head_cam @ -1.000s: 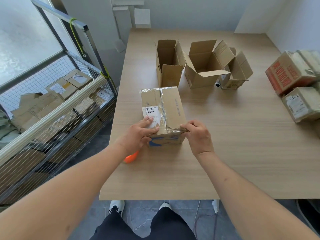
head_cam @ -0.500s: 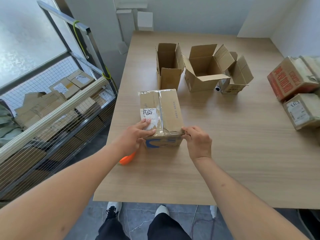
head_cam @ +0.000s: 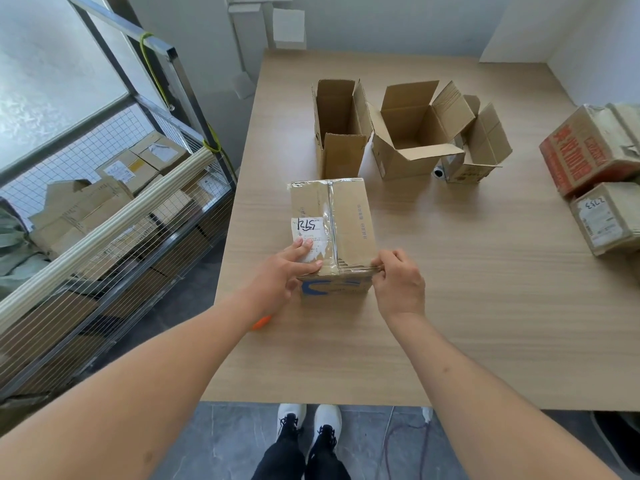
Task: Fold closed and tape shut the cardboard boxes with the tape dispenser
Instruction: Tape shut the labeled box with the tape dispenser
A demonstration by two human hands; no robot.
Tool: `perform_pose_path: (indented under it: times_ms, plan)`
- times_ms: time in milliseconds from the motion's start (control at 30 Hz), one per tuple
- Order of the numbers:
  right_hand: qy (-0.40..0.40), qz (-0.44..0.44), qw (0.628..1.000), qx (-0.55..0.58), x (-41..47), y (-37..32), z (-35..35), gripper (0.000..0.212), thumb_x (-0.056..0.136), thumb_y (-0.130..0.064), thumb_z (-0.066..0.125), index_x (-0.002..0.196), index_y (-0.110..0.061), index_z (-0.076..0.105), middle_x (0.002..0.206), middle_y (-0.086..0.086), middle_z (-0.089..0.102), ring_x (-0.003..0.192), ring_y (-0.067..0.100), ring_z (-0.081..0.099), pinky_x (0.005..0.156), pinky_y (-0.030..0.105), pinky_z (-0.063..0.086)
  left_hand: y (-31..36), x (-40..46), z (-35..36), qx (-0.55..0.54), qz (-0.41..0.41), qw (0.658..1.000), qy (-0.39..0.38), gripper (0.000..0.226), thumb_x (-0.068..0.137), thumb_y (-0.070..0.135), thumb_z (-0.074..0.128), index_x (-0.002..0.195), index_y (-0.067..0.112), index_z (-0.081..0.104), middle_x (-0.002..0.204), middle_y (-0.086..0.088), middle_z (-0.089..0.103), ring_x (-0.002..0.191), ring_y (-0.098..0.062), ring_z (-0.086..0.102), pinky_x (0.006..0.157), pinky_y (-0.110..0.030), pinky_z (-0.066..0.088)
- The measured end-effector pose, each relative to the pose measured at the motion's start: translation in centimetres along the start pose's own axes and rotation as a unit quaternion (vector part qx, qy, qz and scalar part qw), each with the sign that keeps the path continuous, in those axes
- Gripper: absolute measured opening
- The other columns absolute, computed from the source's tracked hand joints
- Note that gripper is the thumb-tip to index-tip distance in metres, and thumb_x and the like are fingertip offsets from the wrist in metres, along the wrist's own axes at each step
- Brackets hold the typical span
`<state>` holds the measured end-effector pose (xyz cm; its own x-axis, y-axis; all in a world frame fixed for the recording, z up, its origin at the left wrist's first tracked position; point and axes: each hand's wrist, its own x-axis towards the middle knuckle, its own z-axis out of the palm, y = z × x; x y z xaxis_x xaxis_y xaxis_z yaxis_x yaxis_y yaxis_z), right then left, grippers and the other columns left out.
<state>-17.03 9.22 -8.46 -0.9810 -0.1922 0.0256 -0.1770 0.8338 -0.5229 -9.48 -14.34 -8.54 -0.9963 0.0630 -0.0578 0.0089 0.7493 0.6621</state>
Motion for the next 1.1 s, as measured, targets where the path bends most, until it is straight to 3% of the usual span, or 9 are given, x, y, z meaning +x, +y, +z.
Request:
perform_pose_path:
  times_ms: [167,267,400,500,633,767,900,1000,1100]
  plan:
    - [0.037,0.022,0.998,-0.053,-0.5,-1.6,0.4,0.021,0.084,0.001,0.057,0.095,-0.012,0.068,0.116,0.007,0.054,0.103,0.03,0.053,0.072,0.037,0.05,-1.0,1.1,0.0,0.025,0.045,0.998,-0.029,0.061,0.081,-0.01,0.076,0.136,0.013,0.065,0.157,-0.01,0.042,0.15,-0.026,0.031,0.124,-0.039,0.027]
    - [0.054,0.033,0.992,-0.105,-1.1,-2.8,0.6,0.021,0.089,-0.021,0.061,0.107,-0.014,0.07,0.117,0.009,0.053,0.104,0.032,0.052,0.083,0.042,0.05,-0.3,2.1,0.5,0.039,0.074,0.994,-0.07,0.072,0.076,-0.002,0.082,0.142,0.014,0.059,0.156,-0.006,0.044,0.149,-0.023,0.036,0.121,-0.041,0.032]
    - [-0.037,0.098,0.977,-0.186,-1.7,-3.5,0.5,0.093,0.081,-0.082,0.045,0.151,-0.021,0.039,0.135,0.009,0.041,0.12,0.032,0.041,0.103,0.043,0.04,0.8,3.0,1.0,0.02,0.099,0.989,-0.104,0.08,0.073,-0.022,0.05,0.144,0.012,0.056,0.158,-0.001,0.043,0.149,-0.018,0.035,0.122,-0.034,0.03]
    - [-0.108,0.131,0.963,-0.208,-1.9,-3.5,-0.2,0.126,0.062,-0.099,0.039,0.161,-0.024,0.013,0.15,0.01,0.023,0.139,0.035,0.025,0.12,0.047,0.023,1.6,4.0,0.5,0.008,0.091,0.989,-0.114,0.08,0.074,-0.022,0.041,0.144,0.014,0.058,0.155,0.002,0.047,0.146,-0.016,0.04,0.119,-0.033,0.033]
    - [-0.158,0.117,0.956,-0.219,-1.0,-2.8,-1.3,0.123,0.072,-0.078,0.063,0.162,-0.02,0.002,0.162,0.014,0.01,0.15,0.037,0.01,0.125,0.046,0.014,2.6,6.0,-0.1,0.063,0.1,0.989,-0.084,0.064,0.085,-0.009,0.051,0.144,0.017,0.058,0.158,-0.002,0.044,0.145,-0.023,0.042,0.116,-0.039,0.036]
    - [-0.217,0.08,0.949,-0.216,0.7,-0.7,-3.2,0.12,0.078,-0.049,0.079,0.162,-0.02,-0.002,0.168,0.009,-0.005,0.155,0.037,-0.005,0.127,0.043,0.012,2.5,7.8,-0.1,0.166,0.058,0.982,-0.066,0.063,0.096,0.015,0.056,0.155,0.029,0.04,0.17,0.001,0.014,0.157,-0.024,0.01,0.124,-0.044,0.021]
    - [-0.172,0.001,0.938,-0.3,1.5,1.6,-4.5,0.113,0.075,-0.009,0.078,0.16,-0.032,0.007,0.156,0.011,0.012,0.138,0.036,0.022,0.113,0.041,0.032,2.9,7.1,0.9,0.21,0.031,0.974,-0.074,0.054,0.106,0.034,0.044,0.159,0.036,0.03,0.171,0.004,0.008,0.158,-0.025,0.003,0.126,-0.042,0.012]
    - [-0.142,-0.008,0.937,-0.318,2.3,2.5,-4.7,0.107,0.079,-0.003,0.073,0.159,-0.04,0.014,0.137,0.008,0.032,0.114,0.03,0.04,0.097,0.037,0.04,4.2,4.9,2.4,0.237,0.0,0.97,-0.058,0.054,0.106,0.048,0.037,0.158,0.038,0.031,0.169,0.002,0.016,0.155,-0.027,0.012,0.125,-0.041,0.008]
    - [-0.149,-0.006,0.948,-0.28,3.1,2.5,-4.7,0.094,0.088,-0.005,0.066,0.16,-0.04,0.018,0.133,0.005,0.038,0.107,0.028,0.051,0.084,0.036,0.046,5.3,3.9,3.3,0.264,-0.032,0.962,-0.055,0.057,0.103,0.05,0.036,0.158,0.038,0.029,0.168,-0.002,0.017,0.149,-0.031,0.016,0.123,-0.045,0.012]
